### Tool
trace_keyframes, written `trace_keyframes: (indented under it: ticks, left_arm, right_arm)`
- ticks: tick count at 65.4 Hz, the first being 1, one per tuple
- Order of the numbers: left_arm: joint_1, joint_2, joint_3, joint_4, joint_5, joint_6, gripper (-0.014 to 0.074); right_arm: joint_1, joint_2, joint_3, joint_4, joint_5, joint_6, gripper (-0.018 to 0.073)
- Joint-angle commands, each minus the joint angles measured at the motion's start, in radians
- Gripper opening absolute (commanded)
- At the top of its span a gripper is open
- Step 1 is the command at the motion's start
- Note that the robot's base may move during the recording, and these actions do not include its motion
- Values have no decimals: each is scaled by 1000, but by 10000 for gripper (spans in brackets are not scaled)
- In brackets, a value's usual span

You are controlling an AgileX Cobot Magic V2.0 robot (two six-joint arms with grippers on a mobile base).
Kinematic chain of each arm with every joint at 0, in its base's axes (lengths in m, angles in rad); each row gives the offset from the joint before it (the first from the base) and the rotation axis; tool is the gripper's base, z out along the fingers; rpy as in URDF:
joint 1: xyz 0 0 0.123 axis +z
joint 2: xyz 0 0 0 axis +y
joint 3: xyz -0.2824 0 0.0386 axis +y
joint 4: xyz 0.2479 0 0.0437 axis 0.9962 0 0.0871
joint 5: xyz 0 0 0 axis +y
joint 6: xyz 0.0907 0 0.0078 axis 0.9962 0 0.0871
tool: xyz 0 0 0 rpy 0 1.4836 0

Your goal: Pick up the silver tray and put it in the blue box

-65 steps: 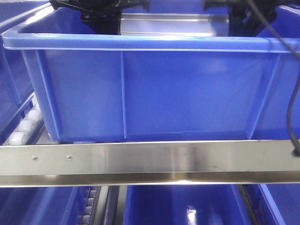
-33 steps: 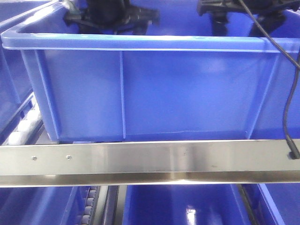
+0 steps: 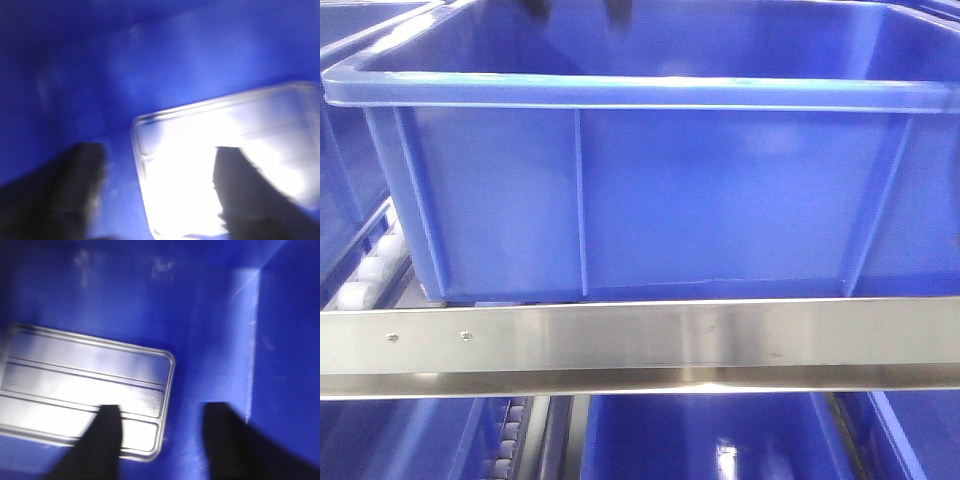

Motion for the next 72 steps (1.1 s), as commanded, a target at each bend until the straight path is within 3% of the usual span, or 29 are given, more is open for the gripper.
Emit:
trace_keyframes:
  ticks: [1, 8, 19, 48, 61, 72]
  left_arm:
    - [-17, -101, -38, 13, -17, 35, 214]
    - [-17, -138, -23, 7, 8, 69, 87]
    - [-17, -216, 104, 11, 7, 76, -113]
    - [-17, -627, 681, 9, -324, 72, -105]
    - [-17, -919, 938, 9, -499, 72, -105]
    - [-17, -1151, 1132, 9, -582, 72, -105]
  right_arm:
    - [-1, -94, -16, -11, -48, -16, 178]
    - [-1, -147, 43, -13, -79, -28, 39]
    - [-1, -247, 213, -27, -166, -37, 56]
    - [-1, -573, 648, -36, -422, -63, 56]
    - [-1, -780, 791, -46, -464, -63, 56]
    - [-1, -966, 917, -57, -477, -65, 56]
